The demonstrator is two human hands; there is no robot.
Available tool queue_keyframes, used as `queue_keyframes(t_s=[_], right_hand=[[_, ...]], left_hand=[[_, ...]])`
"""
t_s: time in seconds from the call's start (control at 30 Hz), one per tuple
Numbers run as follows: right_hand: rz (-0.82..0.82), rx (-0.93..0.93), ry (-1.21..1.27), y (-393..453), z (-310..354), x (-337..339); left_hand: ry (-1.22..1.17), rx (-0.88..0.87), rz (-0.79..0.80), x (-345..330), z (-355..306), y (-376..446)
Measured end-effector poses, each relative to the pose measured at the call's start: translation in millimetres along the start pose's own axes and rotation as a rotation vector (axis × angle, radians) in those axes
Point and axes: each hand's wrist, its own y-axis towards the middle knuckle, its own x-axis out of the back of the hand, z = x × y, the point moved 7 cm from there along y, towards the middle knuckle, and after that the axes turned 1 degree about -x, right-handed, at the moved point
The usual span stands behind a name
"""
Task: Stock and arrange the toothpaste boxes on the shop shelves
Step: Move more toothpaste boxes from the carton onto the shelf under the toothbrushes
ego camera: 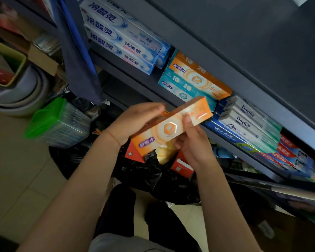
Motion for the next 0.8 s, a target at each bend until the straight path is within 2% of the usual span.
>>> queue_keyframes(t_s=[0.07, 0.17, 0.27, 0.37, 0.5, 0.67, 0.8], right_hand=[[-0.018, -0.005, 0.166, 1, -5, 4], [-0.021, -0.024, 0.345, 3, -10, 6], [-0.017, -0.05, 0.366, 6, -13, 5], [-0.102, -0.113, 0.387, 8, -12, 9], [-0.232, -0.154, 0.533, 12, -1, 19], [-0.313, -0.078, 0.669, 27, 26, 19], [-0.341, -0.045, 0.782, 46, 45, 17]], left_hand=[[-0.156, 0.104, -0.183, 19, 17, -1], [-0.375, 0.195, -0.246, 10, 37, -7], [-0.439, 0.097, -0.299, -3, 41, 0], [-0.398, -0.015, -0.26, -2, 29, 16], [-0.195, -0.116, -0.146, -9, 1, 37], [-0.238, -0.161, -0.429, -4, -21, 70], [-0.119, -0.234, -0.541, -7, -37, 89]])
